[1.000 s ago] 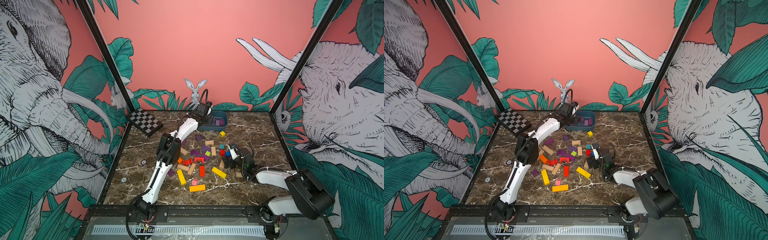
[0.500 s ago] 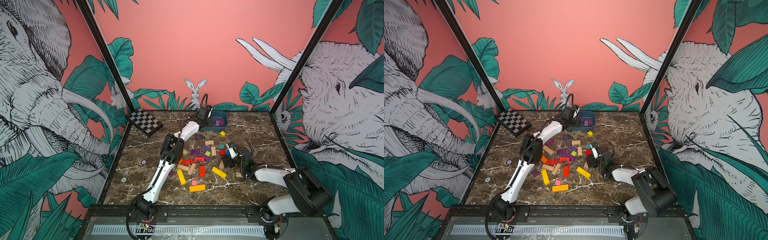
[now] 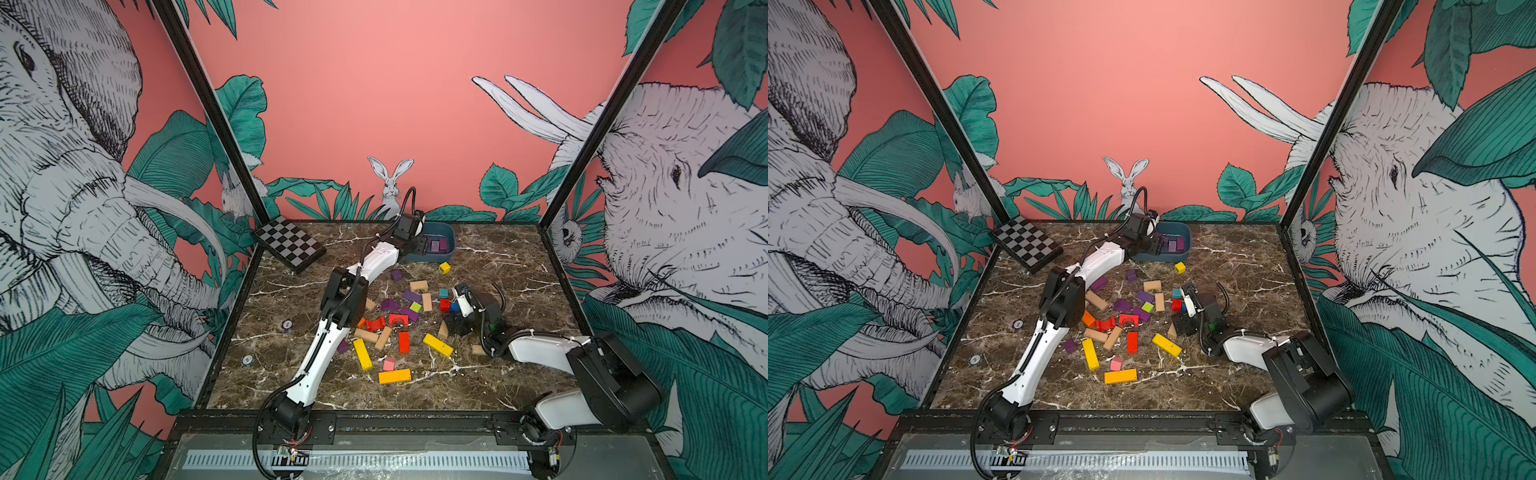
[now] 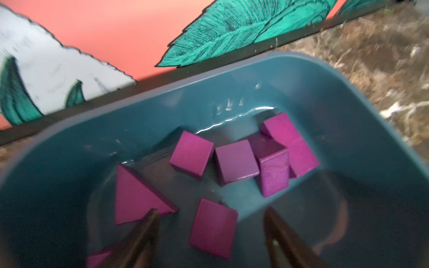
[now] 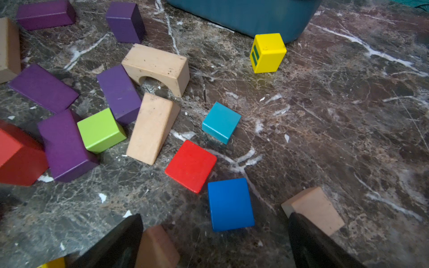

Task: Pick purple bricks into the storage bin
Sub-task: Place the building block in the storage box, then pick up the building block from the center of the board.

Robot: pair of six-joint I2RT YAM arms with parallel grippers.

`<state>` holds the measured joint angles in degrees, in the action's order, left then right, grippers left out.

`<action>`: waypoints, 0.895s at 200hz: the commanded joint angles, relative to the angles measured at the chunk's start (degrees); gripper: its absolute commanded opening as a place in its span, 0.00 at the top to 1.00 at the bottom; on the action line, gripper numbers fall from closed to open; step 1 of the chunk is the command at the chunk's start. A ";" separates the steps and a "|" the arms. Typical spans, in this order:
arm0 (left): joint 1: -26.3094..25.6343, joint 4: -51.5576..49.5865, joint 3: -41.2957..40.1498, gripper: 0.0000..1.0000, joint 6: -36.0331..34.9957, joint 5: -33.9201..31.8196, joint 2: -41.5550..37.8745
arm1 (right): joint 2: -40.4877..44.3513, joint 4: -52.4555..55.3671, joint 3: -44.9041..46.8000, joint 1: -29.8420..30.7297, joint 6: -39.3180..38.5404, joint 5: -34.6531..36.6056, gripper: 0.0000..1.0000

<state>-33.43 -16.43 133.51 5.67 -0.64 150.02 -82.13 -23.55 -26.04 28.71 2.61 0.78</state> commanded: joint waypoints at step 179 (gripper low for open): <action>-3.10 -2.97 -60.48 0.01 6.79 -6.17 -50.12 | 1.85 -4.42 2.58 -0.27 -0.72 -2.50 0.01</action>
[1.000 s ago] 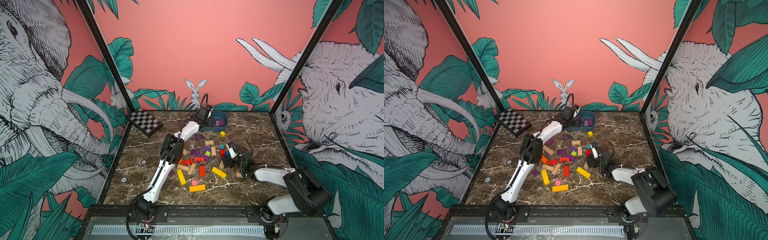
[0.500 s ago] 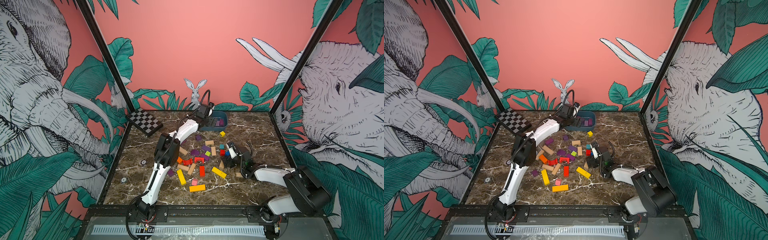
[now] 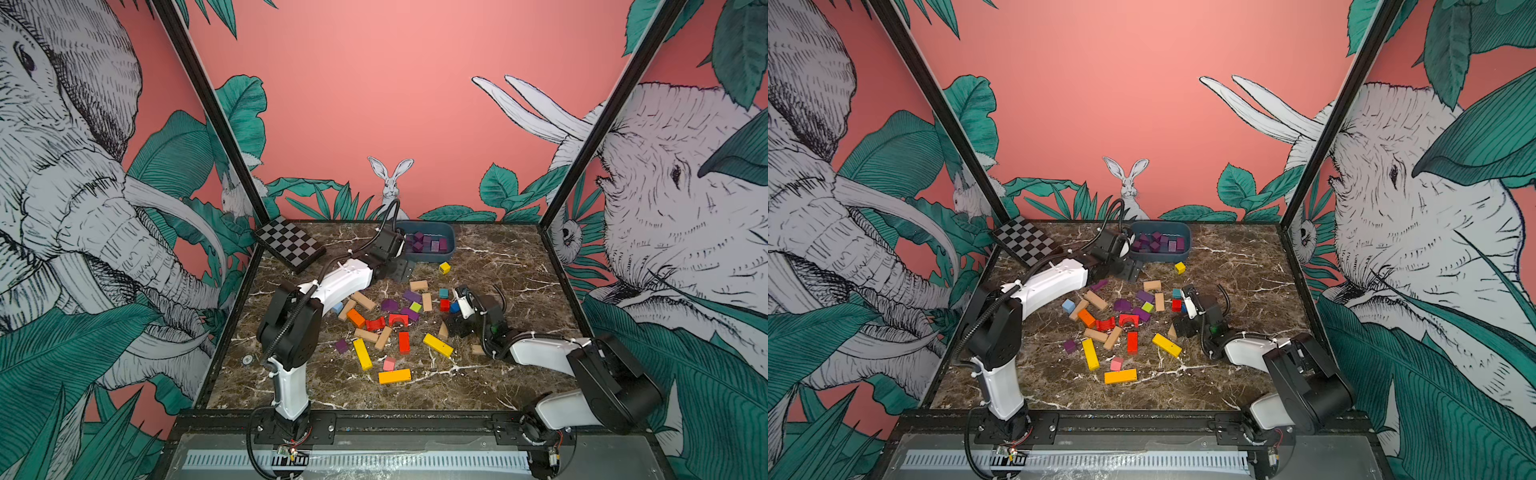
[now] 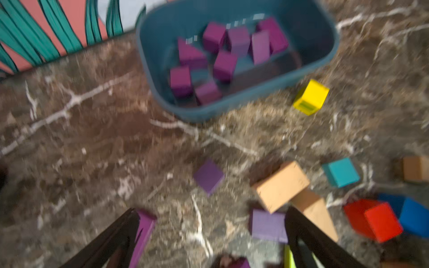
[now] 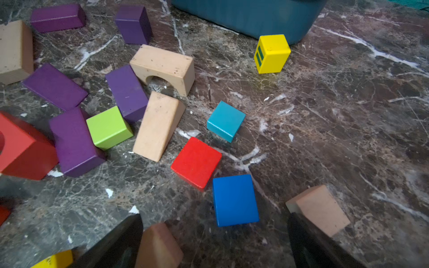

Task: Pick purple bricks into the storage bin
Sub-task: Pick up the building block from the center of the board.

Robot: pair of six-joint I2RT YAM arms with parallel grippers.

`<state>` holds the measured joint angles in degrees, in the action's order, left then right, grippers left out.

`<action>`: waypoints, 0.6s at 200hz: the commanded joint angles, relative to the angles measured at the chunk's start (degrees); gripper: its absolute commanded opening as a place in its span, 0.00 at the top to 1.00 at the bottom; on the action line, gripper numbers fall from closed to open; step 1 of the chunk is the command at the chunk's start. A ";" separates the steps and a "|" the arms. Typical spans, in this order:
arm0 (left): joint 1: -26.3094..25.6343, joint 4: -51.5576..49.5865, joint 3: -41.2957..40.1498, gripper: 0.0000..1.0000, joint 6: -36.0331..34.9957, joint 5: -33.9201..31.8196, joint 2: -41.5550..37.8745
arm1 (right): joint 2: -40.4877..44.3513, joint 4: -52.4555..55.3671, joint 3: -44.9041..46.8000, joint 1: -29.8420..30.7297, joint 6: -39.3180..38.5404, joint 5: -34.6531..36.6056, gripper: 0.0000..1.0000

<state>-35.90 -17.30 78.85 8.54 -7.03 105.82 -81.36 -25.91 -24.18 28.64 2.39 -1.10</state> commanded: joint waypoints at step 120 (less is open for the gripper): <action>-1.27 -3.41 -18.48 0.13 -12.75 1.07 -9.91 | -0.46 0.94 -1.51 -0.10 -0.46 -0.68 0.01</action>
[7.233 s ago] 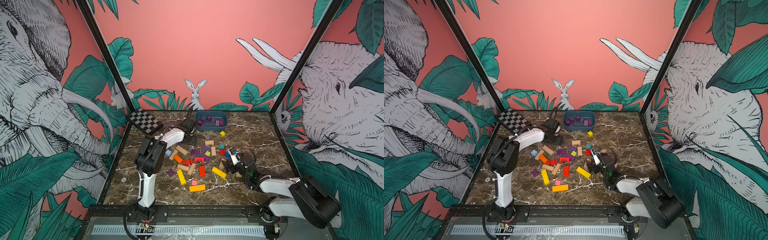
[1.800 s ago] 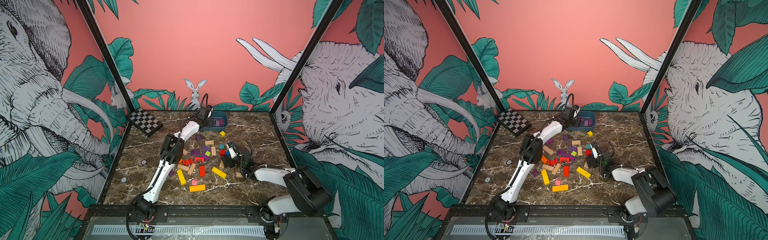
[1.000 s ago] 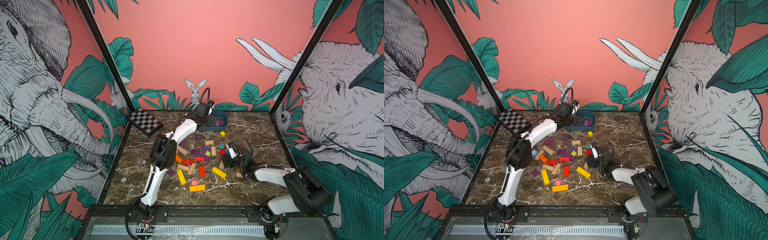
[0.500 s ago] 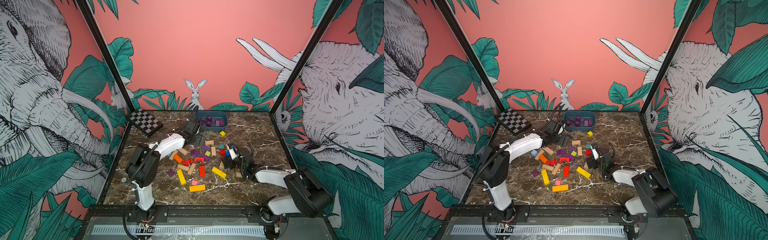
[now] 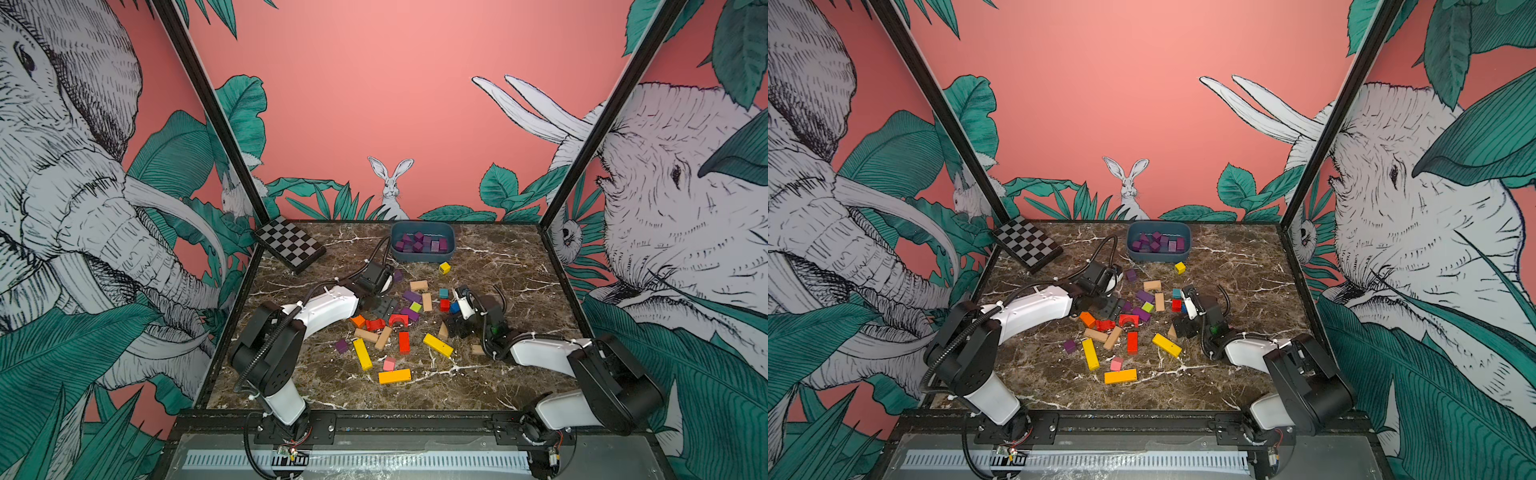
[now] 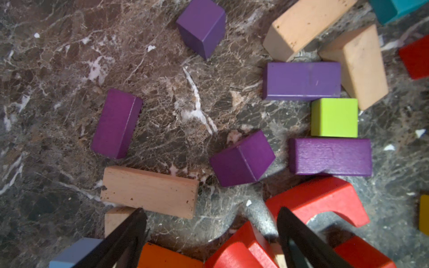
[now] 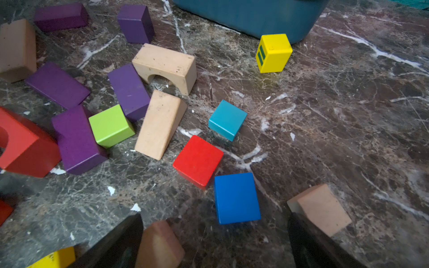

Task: Pick purple bricks into the storage bin
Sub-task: Pick up the building block from the center of the board.

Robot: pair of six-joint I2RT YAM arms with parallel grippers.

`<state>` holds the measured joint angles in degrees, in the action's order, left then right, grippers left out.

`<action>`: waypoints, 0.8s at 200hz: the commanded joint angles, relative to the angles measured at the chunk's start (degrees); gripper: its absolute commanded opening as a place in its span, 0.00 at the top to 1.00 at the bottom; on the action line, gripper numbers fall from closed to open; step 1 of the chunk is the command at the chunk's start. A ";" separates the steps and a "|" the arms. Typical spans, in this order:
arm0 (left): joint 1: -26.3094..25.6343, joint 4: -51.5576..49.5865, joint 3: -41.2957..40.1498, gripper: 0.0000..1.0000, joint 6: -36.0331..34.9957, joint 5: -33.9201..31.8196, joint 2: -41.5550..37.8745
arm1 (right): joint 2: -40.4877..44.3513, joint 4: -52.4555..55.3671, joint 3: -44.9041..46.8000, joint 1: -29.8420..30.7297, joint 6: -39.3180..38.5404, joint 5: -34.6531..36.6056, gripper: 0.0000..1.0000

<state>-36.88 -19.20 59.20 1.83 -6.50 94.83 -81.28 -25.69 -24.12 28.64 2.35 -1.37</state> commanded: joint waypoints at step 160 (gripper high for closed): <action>-0.29 -4.44 10.92 0.41 -18.17 -0.46 12.60 | -1.70 2.71 -3.09 0.32 -0.40 0.16 0.01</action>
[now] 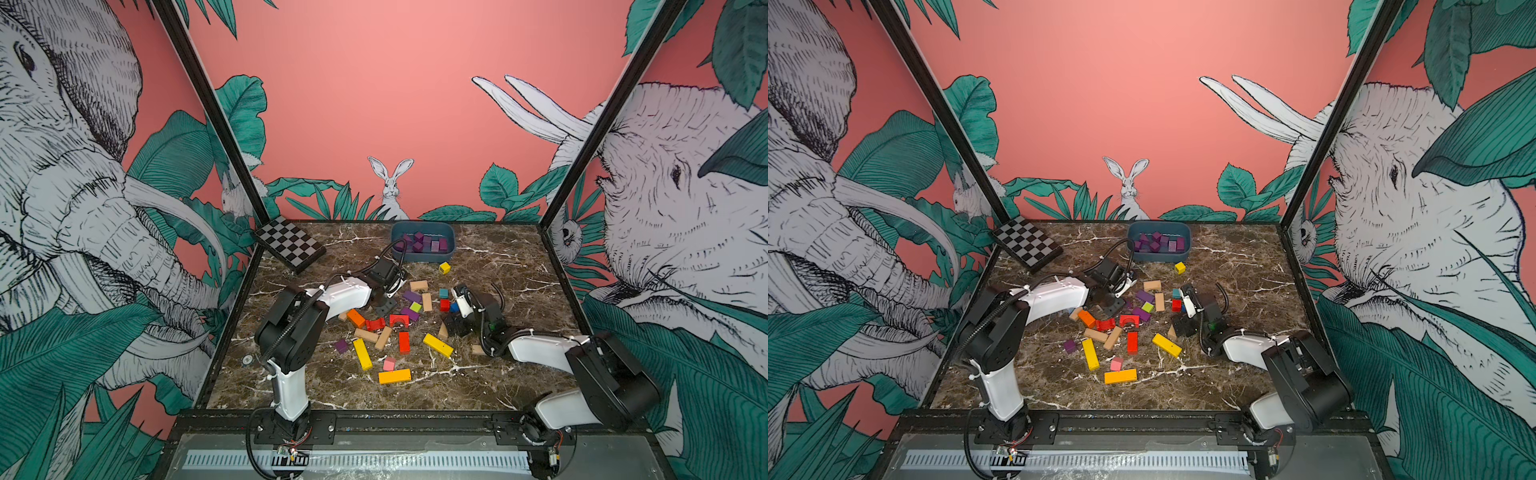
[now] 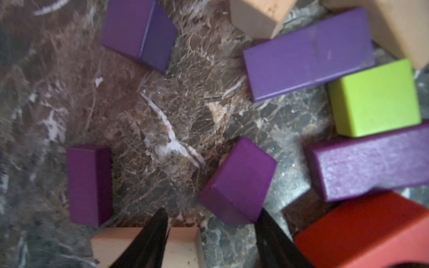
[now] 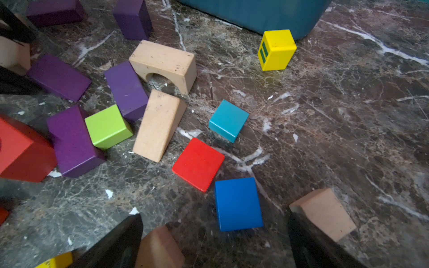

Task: Pick purple bricks into the storage bin
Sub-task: Pick up the building block from the center of the board.

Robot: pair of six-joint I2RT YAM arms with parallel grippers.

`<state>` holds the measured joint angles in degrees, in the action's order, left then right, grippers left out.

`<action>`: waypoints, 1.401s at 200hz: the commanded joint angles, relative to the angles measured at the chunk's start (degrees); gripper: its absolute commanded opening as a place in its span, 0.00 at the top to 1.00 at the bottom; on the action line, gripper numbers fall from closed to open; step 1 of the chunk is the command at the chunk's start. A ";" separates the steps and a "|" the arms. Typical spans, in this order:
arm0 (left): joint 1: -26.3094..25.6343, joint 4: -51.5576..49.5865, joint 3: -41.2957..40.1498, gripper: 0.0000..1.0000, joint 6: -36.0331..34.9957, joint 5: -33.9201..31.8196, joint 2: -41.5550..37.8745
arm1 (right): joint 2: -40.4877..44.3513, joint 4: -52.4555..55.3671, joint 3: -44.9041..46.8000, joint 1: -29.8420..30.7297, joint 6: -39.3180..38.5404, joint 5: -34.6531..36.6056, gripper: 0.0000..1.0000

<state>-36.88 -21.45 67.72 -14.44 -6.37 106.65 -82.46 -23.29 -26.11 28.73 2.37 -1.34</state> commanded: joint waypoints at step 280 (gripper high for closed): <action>0.14 -11.58 16.54 1.00 10.13 2.59 2.29 | -1.70 2.03 -2.55 0.89 -0.82 0.55 0.01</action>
<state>-36.67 -29.61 78.17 -7.05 -3.90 113.01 -83.74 -21.45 -27.92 29.28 2.20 -1.10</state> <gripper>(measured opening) 0.335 0.992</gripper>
